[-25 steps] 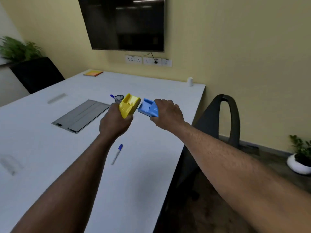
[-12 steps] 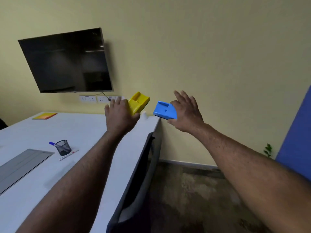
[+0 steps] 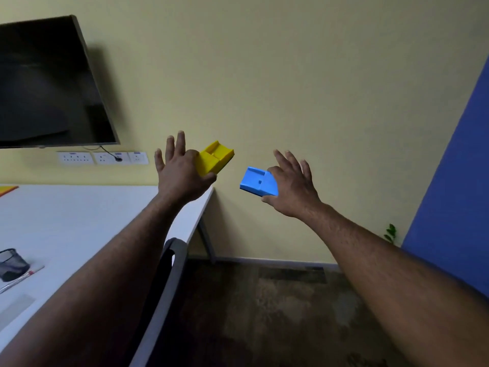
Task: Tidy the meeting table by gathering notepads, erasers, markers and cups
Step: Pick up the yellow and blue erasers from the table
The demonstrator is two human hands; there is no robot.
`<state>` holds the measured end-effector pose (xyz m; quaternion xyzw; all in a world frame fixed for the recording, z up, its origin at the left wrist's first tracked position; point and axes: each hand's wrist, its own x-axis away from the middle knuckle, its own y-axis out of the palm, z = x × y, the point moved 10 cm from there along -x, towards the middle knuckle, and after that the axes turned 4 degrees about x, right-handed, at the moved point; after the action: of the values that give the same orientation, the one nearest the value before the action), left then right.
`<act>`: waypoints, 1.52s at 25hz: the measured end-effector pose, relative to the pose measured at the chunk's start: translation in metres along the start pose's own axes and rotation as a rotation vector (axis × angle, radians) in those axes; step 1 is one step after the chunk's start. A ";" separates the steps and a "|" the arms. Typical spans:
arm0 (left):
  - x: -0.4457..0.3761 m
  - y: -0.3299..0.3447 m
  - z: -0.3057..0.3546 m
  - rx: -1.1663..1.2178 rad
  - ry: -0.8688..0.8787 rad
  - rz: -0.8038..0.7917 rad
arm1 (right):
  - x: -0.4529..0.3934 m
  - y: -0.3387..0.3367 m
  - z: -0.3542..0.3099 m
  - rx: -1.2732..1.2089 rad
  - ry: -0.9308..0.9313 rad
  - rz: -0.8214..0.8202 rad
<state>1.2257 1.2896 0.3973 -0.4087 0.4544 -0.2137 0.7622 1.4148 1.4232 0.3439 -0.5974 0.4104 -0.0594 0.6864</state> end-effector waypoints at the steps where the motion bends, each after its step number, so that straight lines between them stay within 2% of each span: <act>1: -0.017 0.015 -0.009 -0.006 -0.015 -0.002 | -0.016 0.015 0.005 0.000 -0.008 -0.003; 6: -0.094 0.090 -0.075 0.005 -0.158 -0.012 | -0.105 0.103 0.007 -0.010 -0.110 -0.062; 10: -0.128 0.138 -0.143 -0.048 -0.308 -0.084 | -0.167 0.178 -0.025 -0.041 -0.228 -0.151; 16: -0.126 0.174 -0.261 -0.128 -0.568 -0.146 | -0.233 0.288 -0.100 -0.238 -0.337 -0.370; 20: -0.101 0.197 -0.352 -0.139 -0.830 -0.147 | -0.266 0.372 -0.162 -0.338 -0.394 -0.521; 26: -0.104 0.260 -0.461 -0.191 -1.113 -0.124 | -0.342 0.501 -0.250 -0.405 -0.480 -0.641; 31: -0.133 0.335 -0.547 0.014 -1.387 -0.052 | -0.428 0.604 -0.323 -0.416 -0.481 -0.703; 38: -0.166 0.418 -0.640 0.175 -1.704 -0.051 | -0.505 0.718 -0.404 -0.379 -0.425 -0.846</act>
<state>0.5691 1.3713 -0.0205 -0.3795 -0.3008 0.1151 0.8673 0.5333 1.6007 -0.0104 -0.8243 -0.0124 -0.1337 0.5500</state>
